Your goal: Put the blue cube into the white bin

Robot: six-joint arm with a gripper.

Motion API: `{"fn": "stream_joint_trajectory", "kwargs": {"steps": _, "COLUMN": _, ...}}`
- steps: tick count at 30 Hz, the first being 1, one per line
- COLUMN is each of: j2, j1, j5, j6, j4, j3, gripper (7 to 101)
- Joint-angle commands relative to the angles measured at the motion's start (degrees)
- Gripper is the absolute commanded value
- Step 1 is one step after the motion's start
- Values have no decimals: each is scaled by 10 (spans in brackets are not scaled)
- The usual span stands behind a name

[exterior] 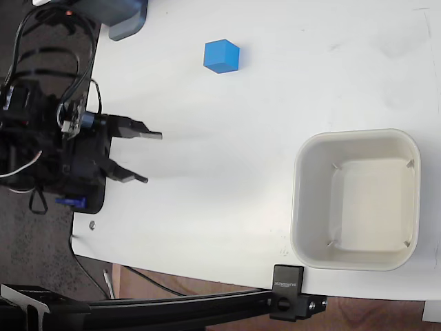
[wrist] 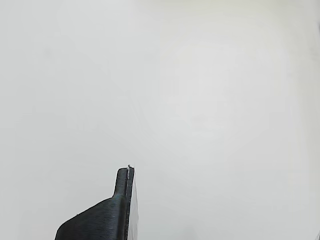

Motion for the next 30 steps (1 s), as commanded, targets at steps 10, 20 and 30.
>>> {"fn": "stream_joint_trajectory", "kwargs": {"steps": 10, "j2": -261, "j1": -258, "j5": 160, "j6": 244, "j4": 60, "j3": -290, "gripper": 1003}}
{"fn": "stream_joint_trajectory", "kwargs": {"steps": 20, "j2": -376, "j1": -345, "j5": 242, "j6": 330, "j4": -22, "j3": -315, "gripper": 1003}}
{"fn": "stream_joint_trajectory", "kwargs": {"steps": 30, "j2": -423, "j1": -367, "j5": 265, "j6": 361, "j4": -74, "j3": -303, "gripper": 1003}}
